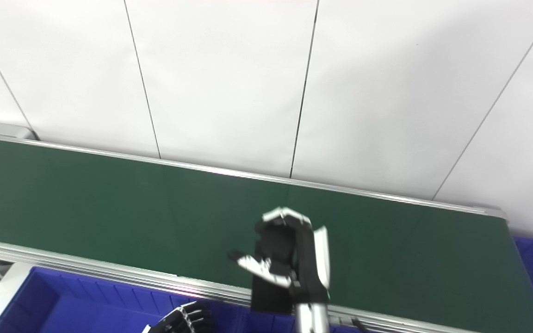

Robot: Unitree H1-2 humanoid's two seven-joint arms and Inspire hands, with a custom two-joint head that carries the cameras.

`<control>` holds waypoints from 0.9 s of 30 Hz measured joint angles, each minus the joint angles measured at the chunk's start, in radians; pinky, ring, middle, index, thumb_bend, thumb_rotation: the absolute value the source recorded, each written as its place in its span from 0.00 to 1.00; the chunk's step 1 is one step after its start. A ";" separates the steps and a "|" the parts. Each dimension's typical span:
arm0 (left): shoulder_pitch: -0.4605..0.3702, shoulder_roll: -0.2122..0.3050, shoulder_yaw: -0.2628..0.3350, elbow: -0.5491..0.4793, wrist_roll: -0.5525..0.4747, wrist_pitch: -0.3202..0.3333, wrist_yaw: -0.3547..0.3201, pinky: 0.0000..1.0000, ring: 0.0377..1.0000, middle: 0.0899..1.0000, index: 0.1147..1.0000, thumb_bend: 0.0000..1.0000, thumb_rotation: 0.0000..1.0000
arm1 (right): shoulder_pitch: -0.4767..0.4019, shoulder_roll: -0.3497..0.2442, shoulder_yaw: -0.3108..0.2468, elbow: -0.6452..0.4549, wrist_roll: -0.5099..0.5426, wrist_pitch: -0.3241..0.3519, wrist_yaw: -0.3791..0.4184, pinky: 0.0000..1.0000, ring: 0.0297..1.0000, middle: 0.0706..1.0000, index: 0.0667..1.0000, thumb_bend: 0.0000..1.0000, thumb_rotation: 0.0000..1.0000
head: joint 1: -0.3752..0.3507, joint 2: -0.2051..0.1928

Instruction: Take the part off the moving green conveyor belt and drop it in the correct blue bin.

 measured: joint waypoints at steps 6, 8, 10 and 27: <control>0.011 0.023 0.005 -0.047 -0.012 0.039 -0.001 0.68 0.67 0.67 0.69 0.58 0.00 | 0.132 -0.030 -0.038 -0.018 -0.020 -0.001 -0.005 0.07 0.08 0.43 0.07 0.55 0.00 | -0.018 0.034; 0.020 0.029 0.006 -0.074 -0.014 0.046 -0.001 0.67 0.66 0.67 0.69 0.61 0.00 | 0.172 -0.030 -0.048 -0.018 -0.027 -0.001 -0.013 0.07 0.08 0.43 0.07 0.55 0.00 | -0.032 0.060; 0.023 0.034 0.007 -0.093 -0.014 0.067 -0.001 0.67 0.66 0.67 0.69 0.62 0.00 | 0.205 -0.030 -0.056 -0.020 -0.026 -0.001 -0.016 0.07 0.08 0.43 0.08 0.55 0.00 | -0.044 0.081; 0.024 0.057 0.016 -0.174 -0.035 0.164 -0.006 0.69 0.64 0.66 0.67 0.66 0.00 | 0.352 -0.021 -0.211 0.026 0.040 -0.004 -0.046 0.06 0.06 0.05 0.06 0.55 0.00 | -0.104 0.155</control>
